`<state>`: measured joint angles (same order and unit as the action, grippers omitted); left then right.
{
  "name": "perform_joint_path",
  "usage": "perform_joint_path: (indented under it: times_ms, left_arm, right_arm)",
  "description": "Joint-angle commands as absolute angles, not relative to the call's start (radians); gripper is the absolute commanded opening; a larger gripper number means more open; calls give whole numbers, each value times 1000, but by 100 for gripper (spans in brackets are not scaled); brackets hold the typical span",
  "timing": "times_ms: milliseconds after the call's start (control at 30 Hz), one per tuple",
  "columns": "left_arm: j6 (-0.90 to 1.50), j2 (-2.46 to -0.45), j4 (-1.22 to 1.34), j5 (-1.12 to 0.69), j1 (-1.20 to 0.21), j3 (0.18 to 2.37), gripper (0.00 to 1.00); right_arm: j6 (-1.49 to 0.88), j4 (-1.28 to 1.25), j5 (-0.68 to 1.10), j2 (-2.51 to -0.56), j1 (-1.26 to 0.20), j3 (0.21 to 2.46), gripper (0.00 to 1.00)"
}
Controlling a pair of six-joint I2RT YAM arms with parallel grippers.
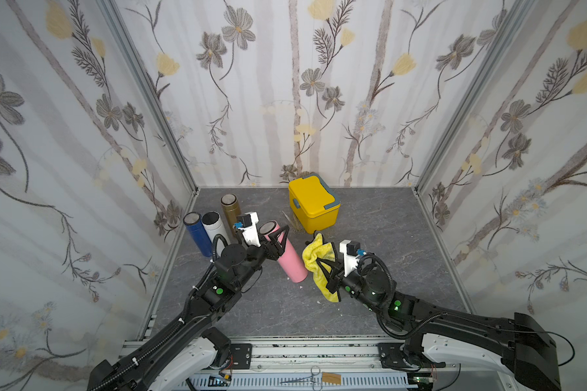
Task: Wipe the surface of the thermos
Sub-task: Wipe the dirt from the surface of the thermos.
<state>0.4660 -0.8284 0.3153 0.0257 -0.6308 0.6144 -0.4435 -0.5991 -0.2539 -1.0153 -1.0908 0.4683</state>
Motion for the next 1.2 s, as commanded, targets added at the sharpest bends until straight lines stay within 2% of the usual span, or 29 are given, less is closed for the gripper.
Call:
perform_joint_path:
  times_ms: [0,133,400,500,633,833,1167]
  left_arm:
    - [427,-798,260,88,-632,641,0]
    - [500,-757,270,63,-633,620,0]
    - [519,-788,396,42,-632,650,0]
    - [524,-822,335,-26,-632,701,0]
    - [516,-851,373,-84,-636,711,0]
    - [479,-914,356,-114,-649,739,0]
    - [428,-886,345,-95,-666,746,0]
  right_arm:
    - [-443,-752,-291,-1043,-1092,416,0]
    - [-433,-898,-241,-1077,-1091,358,0]
    - [-504,-658,-253,-972,-1092,427,0]
    - [-545,-561,-294,-944,-1095,448,0]
    - [-609,-617,-342,-903,-1097,386,0]
    - [-669,-653,-315,-854,-1109,350,0]
    - [-635,-659,-200,-929,-1144,489,0]
